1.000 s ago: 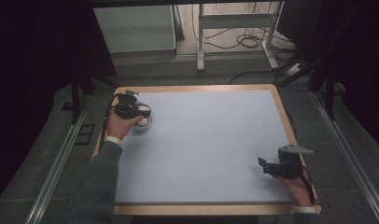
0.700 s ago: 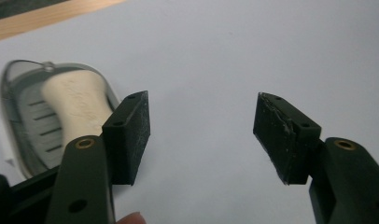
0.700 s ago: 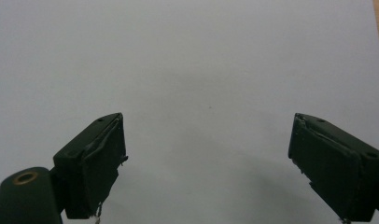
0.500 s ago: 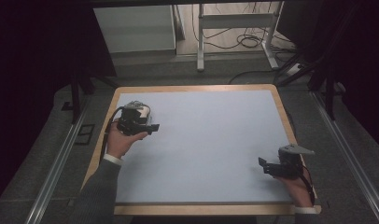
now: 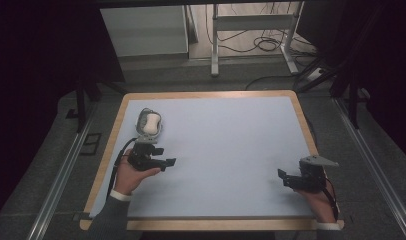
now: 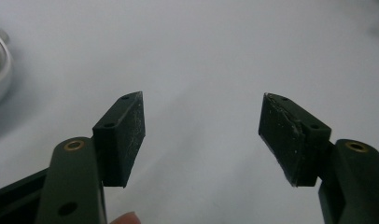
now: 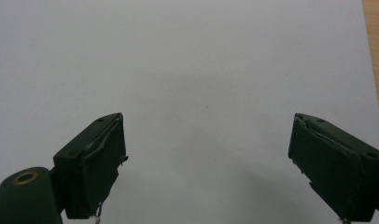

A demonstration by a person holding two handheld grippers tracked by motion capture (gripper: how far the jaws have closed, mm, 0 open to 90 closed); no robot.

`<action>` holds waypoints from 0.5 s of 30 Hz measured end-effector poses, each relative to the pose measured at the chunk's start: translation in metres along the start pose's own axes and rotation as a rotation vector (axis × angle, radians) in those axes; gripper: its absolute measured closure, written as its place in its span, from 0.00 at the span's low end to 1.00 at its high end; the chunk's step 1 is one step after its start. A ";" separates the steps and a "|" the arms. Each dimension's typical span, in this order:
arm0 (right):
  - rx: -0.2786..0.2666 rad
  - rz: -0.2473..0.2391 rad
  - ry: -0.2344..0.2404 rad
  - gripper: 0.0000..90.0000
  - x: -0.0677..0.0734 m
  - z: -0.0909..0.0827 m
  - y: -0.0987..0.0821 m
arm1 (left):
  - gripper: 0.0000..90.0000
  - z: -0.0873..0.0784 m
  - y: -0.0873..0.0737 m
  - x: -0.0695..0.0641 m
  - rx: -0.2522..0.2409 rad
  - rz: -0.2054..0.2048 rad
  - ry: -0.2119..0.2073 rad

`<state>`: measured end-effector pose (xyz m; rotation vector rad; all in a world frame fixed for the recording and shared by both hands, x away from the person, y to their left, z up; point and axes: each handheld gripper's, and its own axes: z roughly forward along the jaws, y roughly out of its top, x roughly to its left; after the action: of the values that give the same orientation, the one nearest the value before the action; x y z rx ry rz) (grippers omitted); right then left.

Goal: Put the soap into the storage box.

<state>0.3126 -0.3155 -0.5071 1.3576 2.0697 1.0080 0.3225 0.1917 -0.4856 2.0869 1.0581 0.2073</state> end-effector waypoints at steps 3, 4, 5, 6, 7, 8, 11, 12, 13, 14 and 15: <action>-0.004 -0.005 0.000 0.12 0.002 0.001 0.002 | 0.35 0.006 -0.014 -0.001 0.003 -0.023 -0.016; -0.004 -0.005 0.002 0.12 0.002 0.002 0.003 | 0.35 0.007 -0.018 -0.001 -0.005 -0.038 -0.020; 0.001 -0.011 0.004 0.12 0.003 0.003 0.003 | 0.35 0.009 -0.022 -0.002 -0.008 -0.046 -0.025; 0.004 -0.009 0.004 0.12 0.003 0.004 0.003 | 0.35 0.011 -0.026 -0.003 -0.002 -0.047 -0.021; 0.005 -0.011 0.007 0.12 0.003 0.005 0.003 | 0.34 0.013 -0.029 -0.003 0.004 -0.046 -0.006; 0.006 -0.013 0.007 0.12 0.004 0.006 0.003 | 0.34 0.014 -0.032 -0.004 0.010 -0.049 0.002; 0.007 -0.021 0.012 0.12 0.005 0.007 0.004 | 0.34 0.016 -0.038 -0.003 0.017 -0.056 0.006; 0.005 -0.021 0.012 0.12 0.006 0.007 0.004 | 0.34 0.016 -0.039 -0.002 0.018 -0.056 0.012; 0.002 -0.027 0.015 0.12 0.006 0.007 0.004 | 0.34 0.016 -0.039 -0.002 0.016 -0.056 0.015; 0.001 -0.027 0.014 0.12 0.006 0.007 0.005 | 0.34 0.015 -0.038 -0.002 0.011 -0.058 0.014; 0.000 -0.027 0.013 0.12 0.007 0.008 0.005 | 0.34 0.016 -0.037 -0.003 0.004 -0.059 0.011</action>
<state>0.3180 -0.3057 -0.5081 1.3231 2.0918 1.0081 0.3050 0.1943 -0.5220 2.0567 1.1260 0.1880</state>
